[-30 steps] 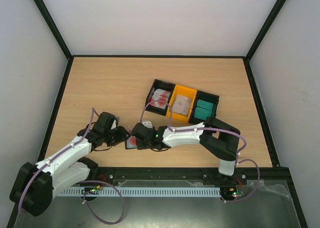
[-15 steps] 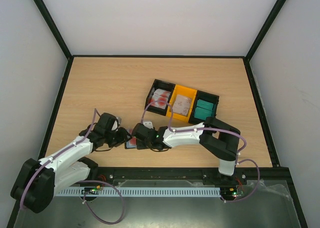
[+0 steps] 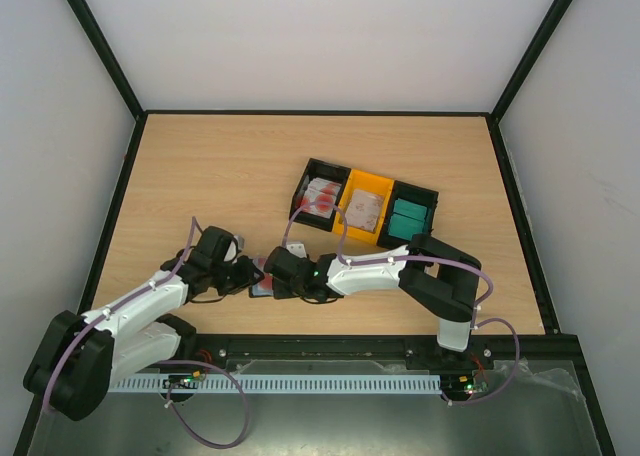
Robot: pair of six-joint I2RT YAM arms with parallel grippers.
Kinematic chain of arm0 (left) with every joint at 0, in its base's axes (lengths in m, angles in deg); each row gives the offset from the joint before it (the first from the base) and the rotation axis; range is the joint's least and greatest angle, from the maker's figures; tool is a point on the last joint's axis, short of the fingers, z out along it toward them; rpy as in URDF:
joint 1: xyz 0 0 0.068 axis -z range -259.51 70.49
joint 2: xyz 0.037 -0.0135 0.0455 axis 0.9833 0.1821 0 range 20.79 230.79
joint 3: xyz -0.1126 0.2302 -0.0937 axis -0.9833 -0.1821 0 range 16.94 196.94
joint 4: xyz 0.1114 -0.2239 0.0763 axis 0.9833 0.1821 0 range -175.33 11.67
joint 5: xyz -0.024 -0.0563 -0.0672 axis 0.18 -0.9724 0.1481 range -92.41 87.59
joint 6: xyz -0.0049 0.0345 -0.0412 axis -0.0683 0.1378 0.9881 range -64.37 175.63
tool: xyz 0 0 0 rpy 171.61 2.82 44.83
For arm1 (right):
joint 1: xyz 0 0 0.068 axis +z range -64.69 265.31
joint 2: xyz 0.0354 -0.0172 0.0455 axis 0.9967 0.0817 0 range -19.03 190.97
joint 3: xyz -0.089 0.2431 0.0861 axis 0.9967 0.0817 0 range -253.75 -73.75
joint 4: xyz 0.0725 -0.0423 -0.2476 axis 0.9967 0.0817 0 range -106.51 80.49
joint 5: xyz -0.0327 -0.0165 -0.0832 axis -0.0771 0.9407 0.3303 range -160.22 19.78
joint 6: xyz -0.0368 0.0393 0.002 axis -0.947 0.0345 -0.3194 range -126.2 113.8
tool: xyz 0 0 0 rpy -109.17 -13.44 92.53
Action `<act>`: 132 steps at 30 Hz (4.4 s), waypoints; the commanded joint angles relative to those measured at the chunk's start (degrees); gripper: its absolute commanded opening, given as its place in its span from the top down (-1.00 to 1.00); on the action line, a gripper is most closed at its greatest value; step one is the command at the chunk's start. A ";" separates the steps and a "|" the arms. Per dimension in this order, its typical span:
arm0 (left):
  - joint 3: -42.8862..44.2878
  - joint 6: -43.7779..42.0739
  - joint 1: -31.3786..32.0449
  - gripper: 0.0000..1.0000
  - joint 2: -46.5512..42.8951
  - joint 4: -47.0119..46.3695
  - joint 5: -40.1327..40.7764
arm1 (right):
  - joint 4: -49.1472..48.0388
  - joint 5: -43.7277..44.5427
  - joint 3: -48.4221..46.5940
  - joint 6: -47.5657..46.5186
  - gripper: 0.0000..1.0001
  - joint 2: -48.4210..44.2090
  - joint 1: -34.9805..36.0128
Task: Put the credit cards into the card holder
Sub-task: Turn over the card slot in the card holder, then adjust the storage box at the center of the board.
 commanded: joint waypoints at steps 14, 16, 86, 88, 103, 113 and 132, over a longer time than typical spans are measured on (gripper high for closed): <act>0.25 -0.96 -0.29 0.59 -1.41 -1.82 -3.15 | 1.82 -0.31 2.38 0.73 0.96 0.92 -0.08; 0.09 -0.97 -0.29 0.62 -1.59 -2.25 -3.74 | 1.79 -0.31 2.43 0.73 0.96 0.82 -0.08; 19.99 -3.07 6.88 -0.39 4.56 0.93 11.64 | 25.65 16.77 0.64 -25.83 -0.19 -39.32 -32.28; 19.70 -2.38 5.71 -0.22 6.36 -1.11 9.41 | 26.31 16.03 0.64 -25.77 -0.23 -37.81 -35.57; 32.31 -4.24 4.77 0.58 33.47 -9.27 11.97 | 23.59 14.22 10.36 -17.49 -0.40 -41.30 -54.36; 42.05 -7.21 3.13 0.60 46.02 -6.85 14.87 | 23.33 8.42 6.80 -25.03 -0.42 -38.95 -54.71; 44.46 -1.64 2.05 0.02 49.29 -20.58 2.82 | 21.19 -6.72 3.90 -30.50 -0.29 -27.93 -53.90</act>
